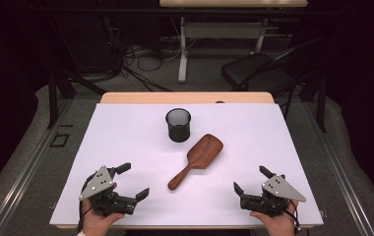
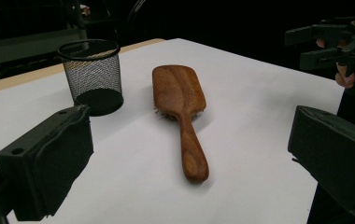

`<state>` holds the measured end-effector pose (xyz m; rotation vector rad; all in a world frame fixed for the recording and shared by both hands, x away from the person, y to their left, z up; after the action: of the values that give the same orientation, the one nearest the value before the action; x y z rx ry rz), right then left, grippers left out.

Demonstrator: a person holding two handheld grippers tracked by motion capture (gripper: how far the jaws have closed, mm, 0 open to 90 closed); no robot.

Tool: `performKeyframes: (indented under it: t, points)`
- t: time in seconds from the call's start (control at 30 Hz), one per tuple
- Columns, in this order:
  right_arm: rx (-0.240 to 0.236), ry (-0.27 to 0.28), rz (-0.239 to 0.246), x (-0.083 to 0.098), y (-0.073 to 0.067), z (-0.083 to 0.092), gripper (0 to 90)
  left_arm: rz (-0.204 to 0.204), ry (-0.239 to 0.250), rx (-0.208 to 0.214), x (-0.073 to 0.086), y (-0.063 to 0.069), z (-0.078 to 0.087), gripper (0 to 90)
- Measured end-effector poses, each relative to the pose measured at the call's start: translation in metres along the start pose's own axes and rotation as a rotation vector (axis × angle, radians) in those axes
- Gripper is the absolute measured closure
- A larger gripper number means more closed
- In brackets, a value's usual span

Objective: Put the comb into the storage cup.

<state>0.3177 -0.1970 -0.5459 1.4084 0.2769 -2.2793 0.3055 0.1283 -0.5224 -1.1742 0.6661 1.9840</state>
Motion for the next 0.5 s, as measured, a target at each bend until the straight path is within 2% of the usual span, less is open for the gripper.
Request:
performKeyframes:
  t: [0.23,0.33,0.43,0.5]
  points:
    - [0.006,-0.008,-0.018,0.0017,0.0049,-0.0019,2.6,0.008,-0.018,0.008,0.0015,0.0017,-0.0022,0.3]
    - [0.011,-0.015,-0.020,0.0026,0.0054,-0.0028,2.6,0.025,-0.009,0.011,0.0004,0.0013,-0.0023,0.3]
    - [0.016,-0.023,-0.026,0.0043,0.0055,-0.0041,2.6,0.041,-0.011,0.032,0.0003,0.0016,-0.0034,0.3]
    - [0.016,-0.024,-0.024,0.0045,0.0056,-0.0042,2.6,0.047,-0.023,0.026,0.0015,0.0011,-0.0040,0.3]
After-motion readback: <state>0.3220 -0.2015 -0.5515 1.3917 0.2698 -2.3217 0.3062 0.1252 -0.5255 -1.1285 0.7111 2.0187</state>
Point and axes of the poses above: each handheld gripper's, and its own axes: z roughly backward along the jaws, x roughly out of its underside, y roughly to its right, the point moved 10 cm from there along -z, roughly forward along the jaws, and after that the axes turned 10 degrees about -y, right-handed, at the moved point
